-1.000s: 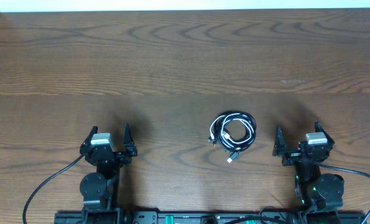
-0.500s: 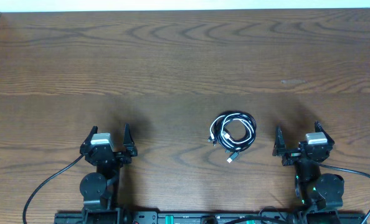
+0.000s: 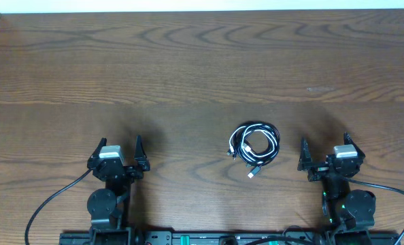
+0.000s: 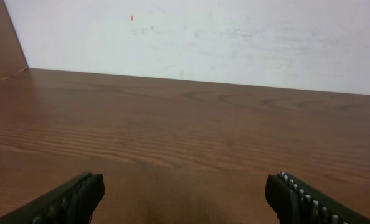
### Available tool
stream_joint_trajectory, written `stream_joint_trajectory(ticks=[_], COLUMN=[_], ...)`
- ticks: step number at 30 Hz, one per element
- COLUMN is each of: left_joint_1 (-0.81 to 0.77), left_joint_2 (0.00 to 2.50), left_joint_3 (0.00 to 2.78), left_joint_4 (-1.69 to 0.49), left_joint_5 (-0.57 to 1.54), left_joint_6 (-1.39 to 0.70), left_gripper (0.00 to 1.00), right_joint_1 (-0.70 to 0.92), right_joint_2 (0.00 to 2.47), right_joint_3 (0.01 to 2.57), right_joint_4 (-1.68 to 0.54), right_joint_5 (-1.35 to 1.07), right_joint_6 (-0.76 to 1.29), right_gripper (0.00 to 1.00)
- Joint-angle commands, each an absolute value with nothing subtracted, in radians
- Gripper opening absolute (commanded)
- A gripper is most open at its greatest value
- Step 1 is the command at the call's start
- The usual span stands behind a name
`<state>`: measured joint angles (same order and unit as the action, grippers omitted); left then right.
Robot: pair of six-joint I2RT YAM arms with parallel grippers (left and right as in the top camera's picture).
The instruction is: Untangle cables
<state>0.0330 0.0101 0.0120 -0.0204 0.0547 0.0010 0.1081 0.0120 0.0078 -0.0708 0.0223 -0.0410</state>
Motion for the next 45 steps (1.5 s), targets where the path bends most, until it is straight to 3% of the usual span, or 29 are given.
stream_joint_trajectory(ticks=[1,45], left_joint_1=[0.038,0.038], left_joint_2=[0.004,0.029], left_joint_3=[0.004,0.061], left_joint_4=[-0.067,-0.075], left_joint_5=[0.060,0.060], left_joint_6=[0.011,-0.005], left_gripper=[0.89,0.89], right_joint_1=[0.112,0.112], right_joint_2=[0.006,0.025], right_joint_3=[0.006,0.045], right_joint_4=[-0.075,-0.086], right_joint_5=[0.023,0.086], right_joint_6=[-0.054,-0.053], right_gripper=[0.99,0.99])
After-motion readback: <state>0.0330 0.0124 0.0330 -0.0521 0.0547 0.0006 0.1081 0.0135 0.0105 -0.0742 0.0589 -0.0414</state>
